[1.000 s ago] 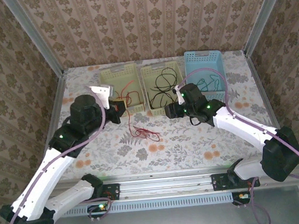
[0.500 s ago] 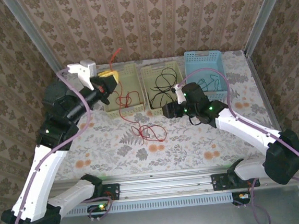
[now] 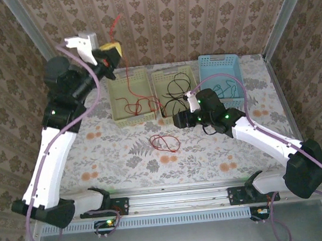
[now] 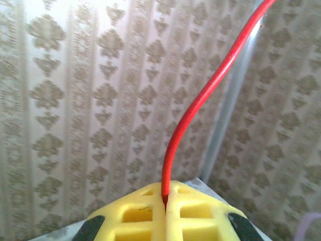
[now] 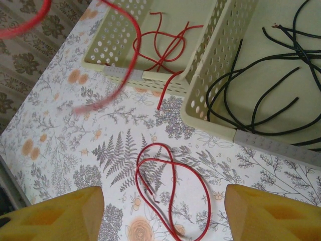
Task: Untangle the cables
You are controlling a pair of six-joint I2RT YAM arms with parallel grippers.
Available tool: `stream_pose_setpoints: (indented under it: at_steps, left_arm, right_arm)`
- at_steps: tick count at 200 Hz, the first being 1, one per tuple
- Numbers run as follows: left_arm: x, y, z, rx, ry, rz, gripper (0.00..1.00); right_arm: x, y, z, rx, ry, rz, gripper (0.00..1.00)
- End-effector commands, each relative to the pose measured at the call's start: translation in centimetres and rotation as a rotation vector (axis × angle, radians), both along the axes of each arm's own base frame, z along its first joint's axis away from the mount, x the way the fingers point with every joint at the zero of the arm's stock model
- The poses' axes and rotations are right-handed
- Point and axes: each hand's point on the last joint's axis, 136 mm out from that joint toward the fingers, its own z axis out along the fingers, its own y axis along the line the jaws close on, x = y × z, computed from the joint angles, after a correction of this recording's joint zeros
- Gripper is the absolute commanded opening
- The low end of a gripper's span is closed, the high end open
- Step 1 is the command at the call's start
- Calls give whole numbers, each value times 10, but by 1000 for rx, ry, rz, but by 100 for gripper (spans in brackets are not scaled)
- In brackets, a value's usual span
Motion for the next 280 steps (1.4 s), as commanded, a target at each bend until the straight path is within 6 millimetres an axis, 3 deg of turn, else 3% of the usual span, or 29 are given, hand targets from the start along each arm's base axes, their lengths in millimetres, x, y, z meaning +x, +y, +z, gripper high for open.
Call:
stream_pose_setpoints:
  at_steps: [1, 26, 43, 61, 86, 103, 117, 133, 139, 149, 158, 173, 184, 202, 217, 248, 280]
  left_arm:
    - [36, 12, 0, 23, 5, 72, 0]
    - [84, 12, -45, 22, 137, 100, 0]
    - [114, 9, -102, 34, 276, 119, 0]
    - [134, 9, -178, 58, 436, 157, 0]
    - [141, 19, -272, 103, 614, 257, 0]
    - [139, 25, -318, 132, 697, 311, 0]
    - [137, 30, -344, 167, 759, 347, 0]
    - [137, 29, -359, 207, 793, 359, 0]
    - [138, 28, -361, 223, 792, 362, 6]
    - [140, 26, -359, 239, 784, 368, 22]
    - [140, 23, -352, 247, 769, 364, 47]
    - [135, 16, -333, 278, 712, 355, 69]
    - [124, 11, -319, 319, 663, 363, 79]
    - [97, -4, -309, 398, 604, 349, 83]
    - [64, -26, -319, 475, 591, 312, 84]
    - [-8, -61, -362, 584, 646, 164, 84]
    - [-71, -69, -415, 677, 775, 80, 83]
  right_arm:
    - [-2, -4, 8, -8, -40, 4, 66]
    - [-5, -5, 7, -19, -36, 7, 66]
    - [-6, -6, 7, -27, -36, 10, 66]
    - [-7, -7, 7, -35, -34, 20, 66]
    - [-10, -7, 6, -49, -25, 31, 66]
    - [-11, -7, 3, -55, -15, 39, 66]
    - [-12, -6, 2, -53, -4, 42, 66]
    - [-13, -4, 1, -44, 0, 43, 66]
    - [-13, -3, 2, -40, -1, 46, 66]
    - [-13, -2, 1, -41, 1, 47, 66]
    - [-14, -2, 0, -42, 5, 48, 66]
    - [-14, -2, 0, -43, 6, 44, 66]
    - [-14, -2, 0, -44, 6, 39, 66]
    - [-14, -4, -4, -50, 8, 29, 66]
    - [-14, -5, -9, -60, 16, 26, 66]
    - [-8, -11, -14, -88, 12, -11, 66]
    - [0, -19, -19, -111, 12, -63, 66]
